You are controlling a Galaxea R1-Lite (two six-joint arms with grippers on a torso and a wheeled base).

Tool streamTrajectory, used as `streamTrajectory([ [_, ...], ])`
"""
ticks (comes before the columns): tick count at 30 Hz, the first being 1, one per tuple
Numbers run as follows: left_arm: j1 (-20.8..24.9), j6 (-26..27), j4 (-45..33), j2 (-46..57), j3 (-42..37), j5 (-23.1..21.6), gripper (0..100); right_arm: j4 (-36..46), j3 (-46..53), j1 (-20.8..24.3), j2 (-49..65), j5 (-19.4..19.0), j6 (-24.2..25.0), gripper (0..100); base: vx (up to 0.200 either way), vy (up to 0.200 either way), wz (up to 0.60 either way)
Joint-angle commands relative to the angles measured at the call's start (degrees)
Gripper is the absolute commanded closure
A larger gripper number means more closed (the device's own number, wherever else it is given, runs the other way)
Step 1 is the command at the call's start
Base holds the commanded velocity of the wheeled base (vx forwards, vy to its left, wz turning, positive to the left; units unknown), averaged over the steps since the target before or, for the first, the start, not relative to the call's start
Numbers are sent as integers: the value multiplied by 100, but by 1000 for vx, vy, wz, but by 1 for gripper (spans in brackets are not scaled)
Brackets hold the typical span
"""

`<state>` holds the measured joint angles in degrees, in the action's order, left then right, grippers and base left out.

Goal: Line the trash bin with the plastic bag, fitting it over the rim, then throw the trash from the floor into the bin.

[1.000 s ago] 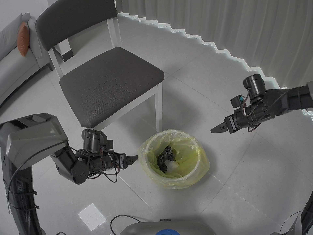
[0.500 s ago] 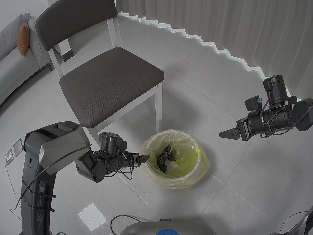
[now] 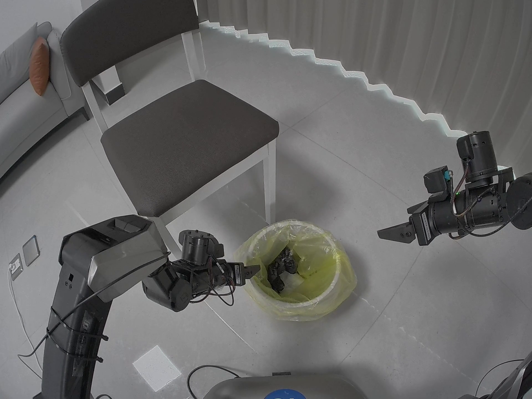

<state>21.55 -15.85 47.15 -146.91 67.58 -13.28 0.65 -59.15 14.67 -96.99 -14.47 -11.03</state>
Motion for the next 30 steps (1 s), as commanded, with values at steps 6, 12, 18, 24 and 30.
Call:
streamTrajectory([
  [6, -11, -15, 84, 83, -193, 0, 100, -47, 149, -16, 48, -3, -4, 0, 0, 0, 0],
  [12, -11, -6, 101, 215, -307, 0, 100, -65, 220, -25, 48, -3, -118, 0, 0, 0, 0],
  [18, -2, -15, 101, 303, -316, 0, 100, -65, 220, -16, 57, -12, -136, 0, 0, 0, 0],
  [24, 7, -112, 101, 330, -307, 9, 100, -65, 220, -16, 84, -12, -127, 0, 0, 0, 0],
  [30, -2, -120, 101, 303, -316, 9, 0, -65, 211, -8, 110, -3, -127, 0, 0, 0, 0],
])
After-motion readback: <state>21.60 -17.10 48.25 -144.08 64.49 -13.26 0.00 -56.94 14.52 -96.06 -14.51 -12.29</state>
